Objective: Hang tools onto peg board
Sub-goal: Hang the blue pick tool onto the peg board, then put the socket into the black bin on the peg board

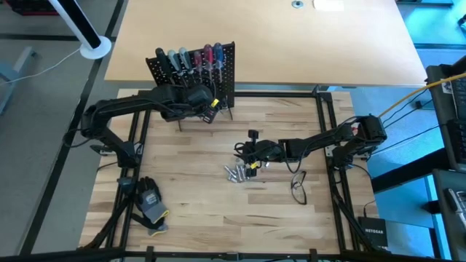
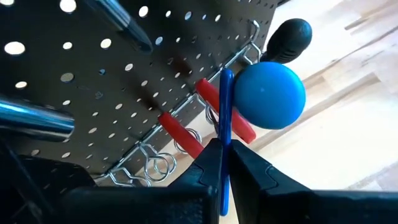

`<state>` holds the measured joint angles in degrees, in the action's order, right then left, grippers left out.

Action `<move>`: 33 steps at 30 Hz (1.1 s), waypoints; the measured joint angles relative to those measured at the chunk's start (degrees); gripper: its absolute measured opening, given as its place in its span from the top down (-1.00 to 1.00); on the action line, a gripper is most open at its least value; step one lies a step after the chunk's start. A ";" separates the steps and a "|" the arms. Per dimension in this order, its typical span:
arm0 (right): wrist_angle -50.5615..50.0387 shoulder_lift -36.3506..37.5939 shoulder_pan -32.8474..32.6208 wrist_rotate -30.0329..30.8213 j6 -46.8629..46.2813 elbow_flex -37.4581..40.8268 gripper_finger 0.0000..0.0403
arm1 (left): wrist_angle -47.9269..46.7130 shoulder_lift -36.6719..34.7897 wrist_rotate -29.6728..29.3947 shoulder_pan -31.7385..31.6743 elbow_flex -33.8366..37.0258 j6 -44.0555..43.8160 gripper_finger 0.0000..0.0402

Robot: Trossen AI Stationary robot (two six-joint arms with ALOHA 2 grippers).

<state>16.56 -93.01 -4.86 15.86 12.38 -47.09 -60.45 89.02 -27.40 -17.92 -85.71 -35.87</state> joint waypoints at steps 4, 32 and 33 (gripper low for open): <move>-0.05 0.00 0.00 0.00 -0.07 0.00 0.53 | 0.16 0.58 -0.99 -0.01 0.00 1.24 0.95; -0.16 0.02 0.00 -0.04 -1.91 0.02 0.53 | 3.24 -9.33 -1.49 7.20 -0.26 10.81 0.24; -0.15 0.02 0.00 -0.04 -1.92 0.03 0.53 | 4.21 -9.56 -1.50 7.48 -0.28 11.99 0.24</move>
<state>16.42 -92.99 -4.86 15.81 10.46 -47.06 -56.24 79.46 -28.89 -10.44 -86.00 -23.88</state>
